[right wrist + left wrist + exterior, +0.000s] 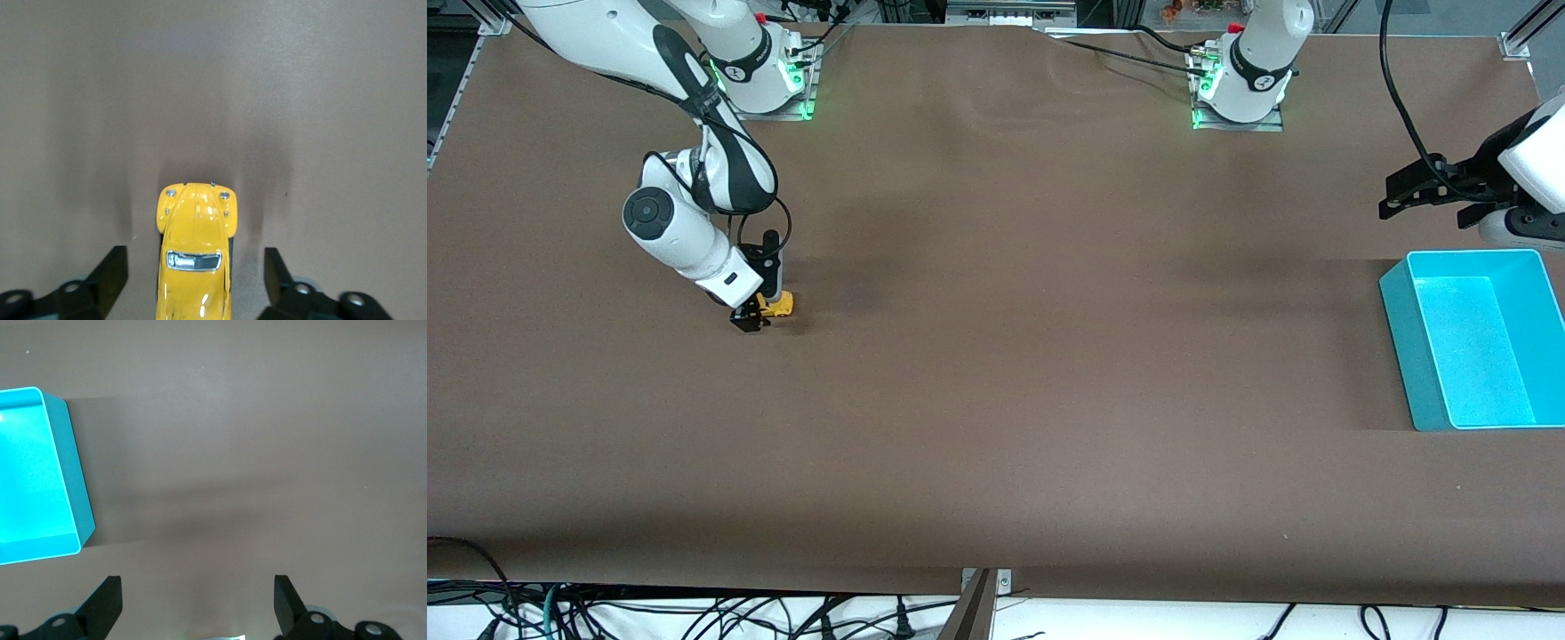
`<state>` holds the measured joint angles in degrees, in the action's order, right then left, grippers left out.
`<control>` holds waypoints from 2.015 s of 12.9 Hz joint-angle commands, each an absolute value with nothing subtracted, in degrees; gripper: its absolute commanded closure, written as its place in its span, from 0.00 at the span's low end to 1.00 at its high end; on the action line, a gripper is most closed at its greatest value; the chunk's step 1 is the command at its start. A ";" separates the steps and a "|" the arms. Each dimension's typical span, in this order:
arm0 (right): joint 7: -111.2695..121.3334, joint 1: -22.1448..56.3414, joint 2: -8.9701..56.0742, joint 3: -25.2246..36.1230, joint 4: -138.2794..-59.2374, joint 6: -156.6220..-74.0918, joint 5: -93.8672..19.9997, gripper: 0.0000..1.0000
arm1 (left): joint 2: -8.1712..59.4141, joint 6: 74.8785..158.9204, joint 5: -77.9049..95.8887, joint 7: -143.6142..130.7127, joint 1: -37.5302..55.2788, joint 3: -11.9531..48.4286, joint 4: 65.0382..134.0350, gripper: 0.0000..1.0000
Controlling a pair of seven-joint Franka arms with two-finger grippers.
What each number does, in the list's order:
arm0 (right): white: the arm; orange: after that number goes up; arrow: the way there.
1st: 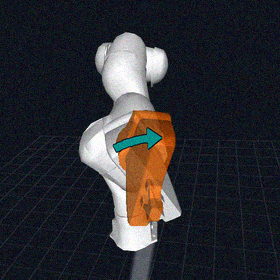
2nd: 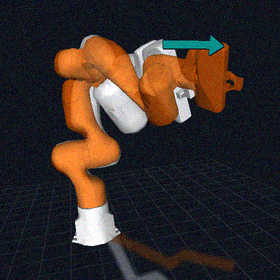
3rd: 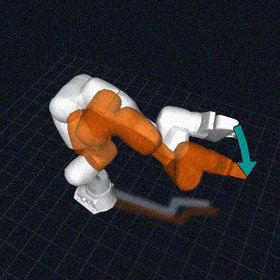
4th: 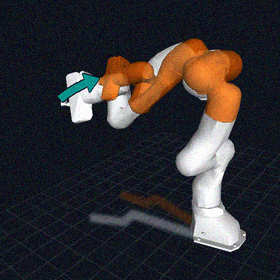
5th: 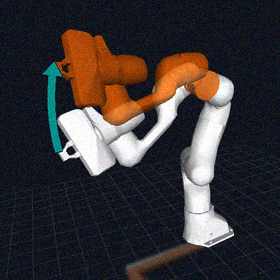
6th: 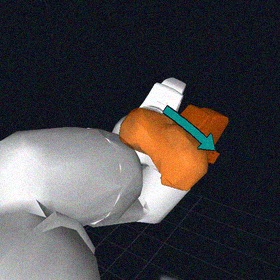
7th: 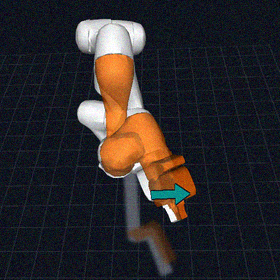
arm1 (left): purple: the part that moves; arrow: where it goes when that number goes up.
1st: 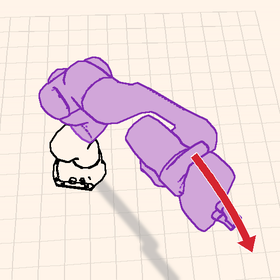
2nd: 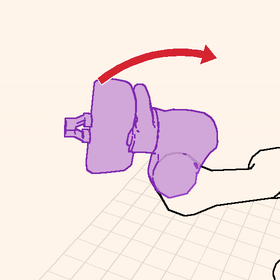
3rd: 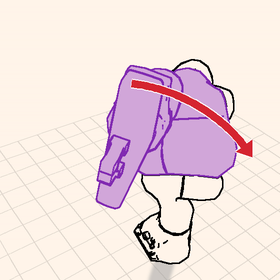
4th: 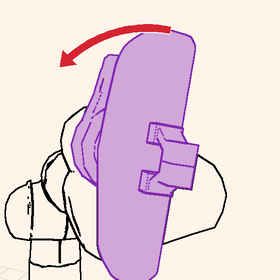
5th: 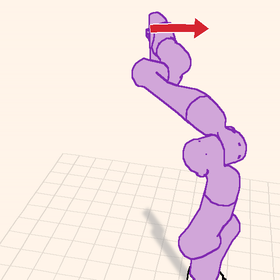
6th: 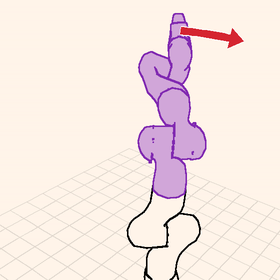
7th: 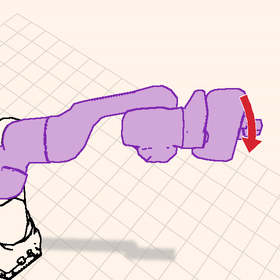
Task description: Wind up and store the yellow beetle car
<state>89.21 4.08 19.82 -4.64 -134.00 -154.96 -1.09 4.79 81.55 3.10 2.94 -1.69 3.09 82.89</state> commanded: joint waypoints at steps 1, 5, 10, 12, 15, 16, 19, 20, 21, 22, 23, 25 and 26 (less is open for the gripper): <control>91.58 3.78 19.43 -4.40 -133.59 -155.13 -0.62 0.21 | 5.01 81.65 3.87 3.78 -2.29 3.25 82.09 0.00; 92.55 3.87 19.60 -3.96 -133.59 -155.04 -0.62 0.60 | 5.01 81.65 3.87 3.69 -2.29 3.25 82.09 0.00; 92.29 3.61 19.86 -3.96 -133.68 -155.04 -0.62 0.81 | 5.01 81.65 3.87 3.78 -2.29 3.25 82.09 0.00; 92.55 3.17 20.56 -3.26 -133.68 -154.95 -0.70 0.81 | 5.01 81.65 3.87 3.78 -2.29 3.25 82.09 0.00; 96.48 3.08 22.14 2.26 -134.03 -153.99 -0.62 0.81 | 5.01 81.65 3.87 3.78 -2.29 3.25 82.09 0.00; 97.90 3.08 22.41 3.59 -134.03 -153.98 -0.62 0.81 | 5.01 81.65 3.87 3.78 -2.29 3.25 82.09 0.00; 98.26 2.99 23.55 8.16 -133.95 -153.90 -0.62 0.79 | 5.01 81.65 4.04 3.78 -2.29 3.25 82.09 0.00; 98.61 2.99 23.73 8.96 -133.95 -153.98 -0.62 0.79 | 5.01 81.65 4.04 3.78 -2.29 3.25 82.09 0.00; 98.79 2.99 23.90 9.83 -133.86 -154.07 -0.62 0.79 | 5.01 81.65 4.04 3.78 -2.29 3.25 82.09 0.00; 99.83 2.73 24.25 10.71 -133.86 -154.33 -0.62 0.79 | 5.01 81.65 4.04 3.78 -2.29 3.25 82.09 0.00; 101.32 2.72 24.87 11.68 -133.68 -154.51 -0.62 0.79 | 5.01 81.65 4.04 3.78 -2.29 3.25 82.09 0.00; 102.39 2.11 25.93 12.74 -133.59 -155.39 -0.62 0.79 | 5.01 81.65 4.04 3.78 -2.29 3.25 82.09 0.00; 102.91 1.41 25.93 12.74 -133.51 -155.65 -0.70 0.79 | 5.01 81.65 4.04 3.78 -2.29 3.25 82.09 0.00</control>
